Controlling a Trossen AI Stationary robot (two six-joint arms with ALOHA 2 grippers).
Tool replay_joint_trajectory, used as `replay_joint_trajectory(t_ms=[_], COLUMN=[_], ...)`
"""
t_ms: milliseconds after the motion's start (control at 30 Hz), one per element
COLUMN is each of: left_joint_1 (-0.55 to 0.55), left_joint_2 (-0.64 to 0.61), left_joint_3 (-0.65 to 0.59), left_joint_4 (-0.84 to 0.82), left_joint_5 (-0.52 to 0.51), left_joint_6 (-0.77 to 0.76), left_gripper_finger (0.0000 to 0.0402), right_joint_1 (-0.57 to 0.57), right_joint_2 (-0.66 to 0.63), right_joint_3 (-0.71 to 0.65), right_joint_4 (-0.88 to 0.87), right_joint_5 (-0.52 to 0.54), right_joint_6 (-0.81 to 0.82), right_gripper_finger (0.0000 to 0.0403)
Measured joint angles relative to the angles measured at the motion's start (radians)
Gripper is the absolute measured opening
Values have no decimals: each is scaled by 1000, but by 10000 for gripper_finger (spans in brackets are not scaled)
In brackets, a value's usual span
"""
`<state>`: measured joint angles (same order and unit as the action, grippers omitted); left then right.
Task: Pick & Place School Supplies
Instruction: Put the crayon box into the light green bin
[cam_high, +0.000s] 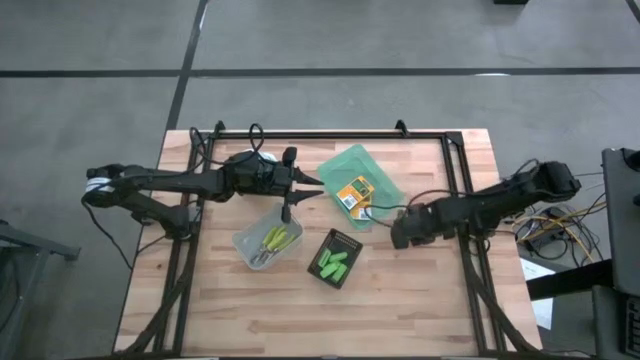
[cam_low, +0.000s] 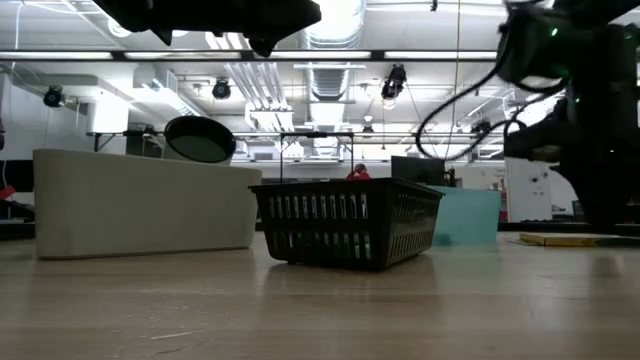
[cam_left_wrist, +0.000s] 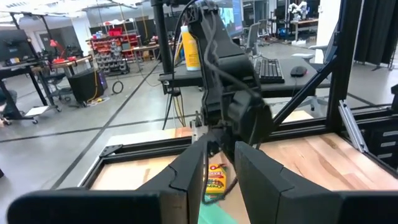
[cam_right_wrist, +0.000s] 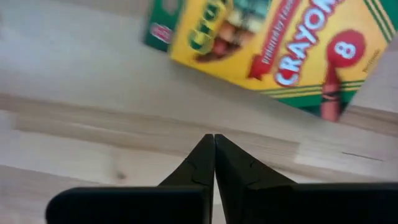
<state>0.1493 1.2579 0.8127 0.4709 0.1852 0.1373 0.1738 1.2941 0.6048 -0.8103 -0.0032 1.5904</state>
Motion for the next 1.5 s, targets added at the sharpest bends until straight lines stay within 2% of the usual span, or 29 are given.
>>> replay_joint_trajectory(t_ms=[133, 333, 800, 933, 1133, 1333, 1500], left_joint_1=[0, 0, 0, 0, 0, 0, 0], left_joint_2=[0, 0, 0, 0, 0, 0, 0], left_joint_3=[0, 0, 0, 0, 0, 0, 0], left_joint_4=[0, 1, 1, 1, 1, 0, 0], left_joint_5=[0, -29, -30, -30, -30, -30, -30], left_joint_6=[-29, -33, -33, -33, -33, -50, -83], left_gripper_finger=[99, 99, 99, 99, 99, 99, 99], right_joint_1=[45, 31, -29, -30, -30, -25, 3], right_joint_2=[-39, -79, -94, -92, -89, -72, -61], right_joint_3=[0, -31, -127, -116, -83, -72, -72], right_joint_4=[3, -30, -7, -8, 6, 21, 68], right_joint_5=[101, 215, 224, 193, 46, -42, -23], right_joint_6=[106, 233, 215, 167, 9, -97, -151], right_gripper_finger=[8, 8, 8, 8, 8, 8, 8])
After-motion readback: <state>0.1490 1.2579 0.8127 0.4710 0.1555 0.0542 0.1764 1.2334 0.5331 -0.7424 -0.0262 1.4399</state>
